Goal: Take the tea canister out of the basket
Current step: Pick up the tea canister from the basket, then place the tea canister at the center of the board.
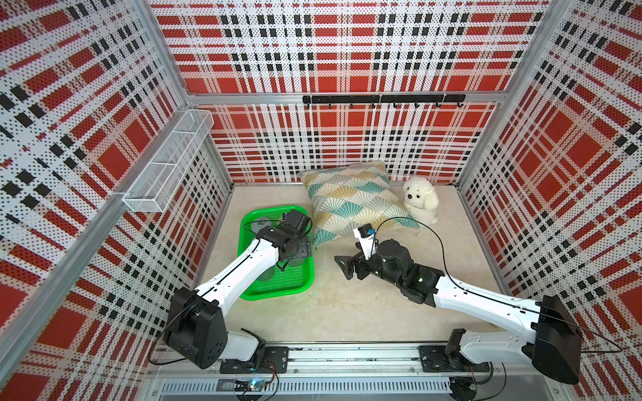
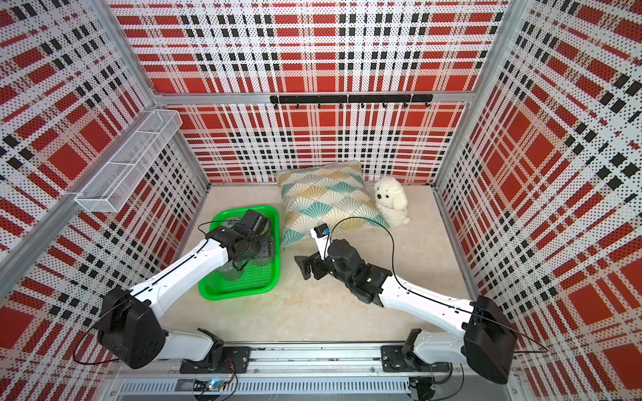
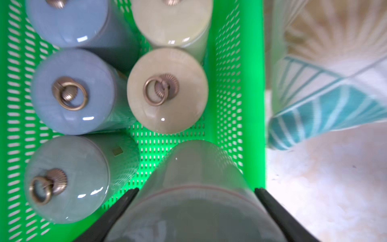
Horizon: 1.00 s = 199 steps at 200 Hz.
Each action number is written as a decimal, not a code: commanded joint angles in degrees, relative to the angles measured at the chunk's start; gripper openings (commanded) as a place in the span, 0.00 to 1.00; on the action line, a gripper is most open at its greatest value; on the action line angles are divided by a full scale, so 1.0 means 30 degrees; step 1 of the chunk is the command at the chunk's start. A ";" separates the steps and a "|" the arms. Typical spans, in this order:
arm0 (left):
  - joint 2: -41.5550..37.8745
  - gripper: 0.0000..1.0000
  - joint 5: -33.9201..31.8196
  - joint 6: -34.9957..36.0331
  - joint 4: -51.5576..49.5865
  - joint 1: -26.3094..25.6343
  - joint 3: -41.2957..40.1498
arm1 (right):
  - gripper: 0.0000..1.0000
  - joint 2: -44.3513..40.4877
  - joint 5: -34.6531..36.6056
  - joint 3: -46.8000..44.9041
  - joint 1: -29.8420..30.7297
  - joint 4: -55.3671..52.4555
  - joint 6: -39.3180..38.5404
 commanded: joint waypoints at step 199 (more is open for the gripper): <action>0.9910 0.67 -0.0377 -0.0285 0.2983 -0.9009 1.0019 | 1.00 -1.3619 0.7267 -0.6159 -0.1029 -0.8006 0.3846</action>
